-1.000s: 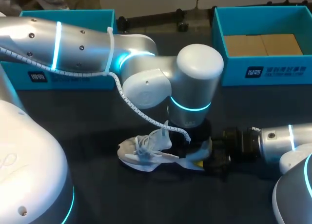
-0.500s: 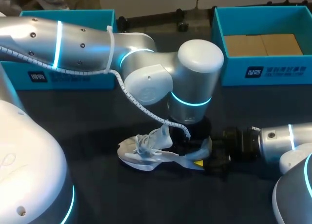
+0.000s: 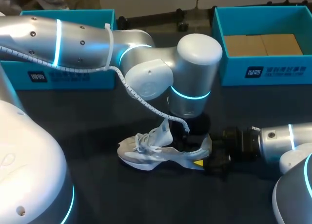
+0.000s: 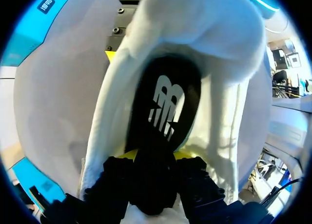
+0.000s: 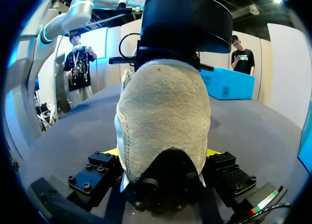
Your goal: Take the shoe out of the shoebox, open the shoe tongue, remove and reinsert the insole, then place the shoe into the shoebox
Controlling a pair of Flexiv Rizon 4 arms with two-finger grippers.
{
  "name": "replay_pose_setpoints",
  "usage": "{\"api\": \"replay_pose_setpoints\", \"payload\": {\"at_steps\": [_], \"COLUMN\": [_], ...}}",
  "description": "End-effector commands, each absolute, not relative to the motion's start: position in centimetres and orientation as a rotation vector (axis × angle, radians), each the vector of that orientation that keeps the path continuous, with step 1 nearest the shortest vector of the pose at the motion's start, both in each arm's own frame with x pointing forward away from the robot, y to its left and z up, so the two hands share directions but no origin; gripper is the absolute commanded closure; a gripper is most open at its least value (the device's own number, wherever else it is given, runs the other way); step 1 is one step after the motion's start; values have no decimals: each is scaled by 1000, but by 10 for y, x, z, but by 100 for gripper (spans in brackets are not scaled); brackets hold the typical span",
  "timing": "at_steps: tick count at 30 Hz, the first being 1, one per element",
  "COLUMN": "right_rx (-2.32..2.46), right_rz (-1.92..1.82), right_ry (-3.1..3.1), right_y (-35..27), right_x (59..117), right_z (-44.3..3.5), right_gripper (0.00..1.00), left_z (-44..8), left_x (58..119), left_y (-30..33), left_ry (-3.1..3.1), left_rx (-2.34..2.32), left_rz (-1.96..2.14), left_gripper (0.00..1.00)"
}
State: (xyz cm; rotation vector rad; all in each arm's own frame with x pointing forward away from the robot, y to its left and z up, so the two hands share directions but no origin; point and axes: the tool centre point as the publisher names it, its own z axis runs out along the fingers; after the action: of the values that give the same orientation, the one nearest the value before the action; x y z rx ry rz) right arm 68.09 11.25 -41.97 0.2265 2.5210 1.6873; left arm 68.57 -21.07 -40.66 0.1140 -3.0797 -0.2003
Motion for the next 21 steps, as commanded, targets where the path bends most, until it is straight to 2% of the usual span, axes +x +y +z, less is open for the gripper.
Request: {"api": "replay_pose_setpoints", "payload": {"at_steps": [1, 2, 4, 13, 21], "right_rx": [225, 225, 225, 225, 225], "right_rz": [1683, 1683, 1683, 1683, 1683], "right_ry": [2526, 2526, 2526, 2526, 2526], "right_y": [115, 115, 115, 115, 115], "right_x": [678, 678, 678, 678, 678], "right_z": [-420, -420, -420, -420, -420], "right_gripper": [100, 100, 100, 100, 100], "left_z": [-422, -424, -426, -403, -378], "left_x": [690, 692, 697, 710, 696], "left_y": [-213, -214, -214, -206, -199], "left_ry": [-3130, -3134, -3135, -3068, -2937], "left_rx": [159, 170, 198, 233, 116], "left_rz": [-211, -211, -209, -133, -11], "left_gripper": [71, 77, 100, 100, 100]}}
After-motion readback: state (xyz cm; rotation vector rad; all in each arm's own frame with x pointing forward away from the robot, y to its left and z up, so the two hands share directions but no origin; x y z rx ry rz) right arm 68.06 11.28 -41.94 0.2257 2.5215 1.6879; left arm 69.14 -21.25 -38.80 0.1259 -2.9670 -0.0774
